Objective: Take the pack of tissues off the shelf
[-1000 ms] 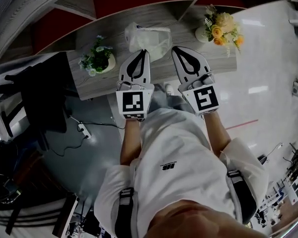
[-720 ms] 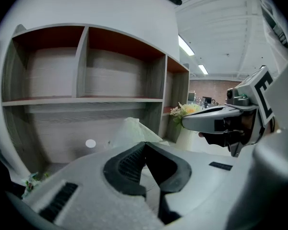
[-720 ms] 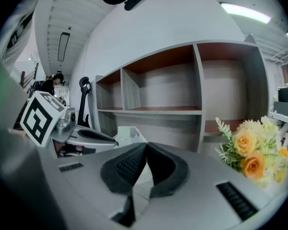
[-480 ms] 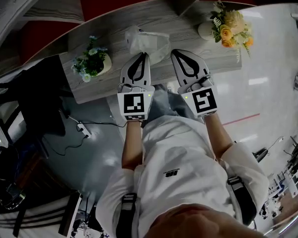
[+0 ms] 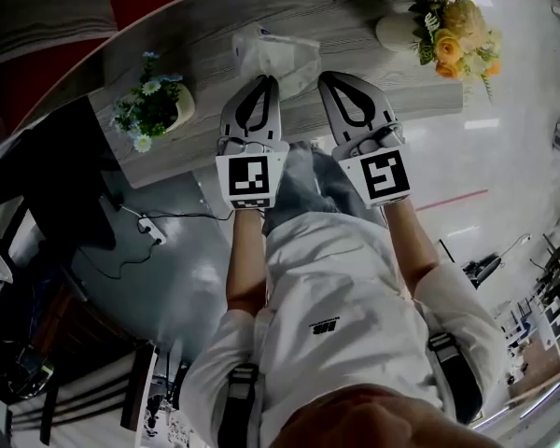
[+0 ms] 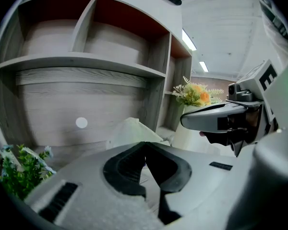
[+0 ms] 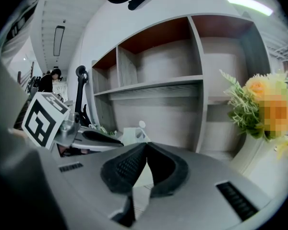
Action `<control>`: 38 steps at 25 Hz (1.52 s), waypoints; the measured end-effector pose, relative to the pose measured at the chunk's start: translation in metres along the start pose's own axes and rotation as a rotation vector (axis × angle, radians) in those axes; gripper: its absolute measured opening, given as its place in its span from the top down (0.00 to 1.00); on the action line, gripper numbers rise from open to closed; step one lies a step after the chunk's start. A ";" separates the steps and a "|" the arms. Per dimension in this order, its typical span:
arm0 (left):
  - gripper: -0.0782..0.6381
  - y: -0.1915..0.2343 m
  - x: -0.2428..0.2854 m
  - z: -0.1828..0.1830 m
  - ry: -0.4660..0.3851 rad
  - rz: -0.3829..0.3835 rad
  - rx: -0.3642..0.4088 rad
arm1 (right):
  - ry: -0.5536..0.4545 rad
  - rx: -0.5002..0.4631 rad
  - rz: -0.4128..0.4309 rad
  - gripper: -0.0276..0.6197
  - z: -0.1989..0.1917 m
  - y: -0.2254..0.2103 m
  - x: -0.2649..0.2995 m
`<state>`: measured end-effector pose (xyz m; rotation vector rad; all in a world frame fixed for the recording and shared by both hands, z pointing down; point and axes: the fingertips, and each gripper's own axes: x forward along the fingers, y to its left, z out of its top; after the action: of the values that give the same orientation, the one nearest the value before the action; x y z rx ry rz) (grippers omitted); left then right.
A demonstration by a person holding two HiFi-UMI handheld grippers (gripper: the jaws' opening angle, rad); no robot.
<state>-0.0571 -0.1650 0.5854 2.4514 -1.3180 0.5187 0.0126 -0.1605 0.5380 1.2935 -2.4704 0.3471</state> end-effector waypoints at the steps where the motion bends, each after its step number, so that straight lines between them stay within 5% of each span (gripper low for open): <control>1: 0.85 0.002 0.003 -0.004 0.005 -0.001 -0.004 | 0.004 0.000 -0.003 0.92 -0.003 -0.001 0.002; 20: 0.85 0.022 0.016 -0.049 0.090 0.027 -0.018 | 0.031 0.015 0.000 0.92 -0.024 0.007 0.018; 38: 0.85 0.021 -0.025 -0.036 0.036 0.064 -0.010 | 0.002 -0.032 0.022 0.92 -0.019 0.030 0.005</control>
<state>-0.0932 -0.1423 0.6083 2.3869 -1.3850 0.5685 -0.0117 -0.1412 0.5554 1.2540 -2.4795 0.3134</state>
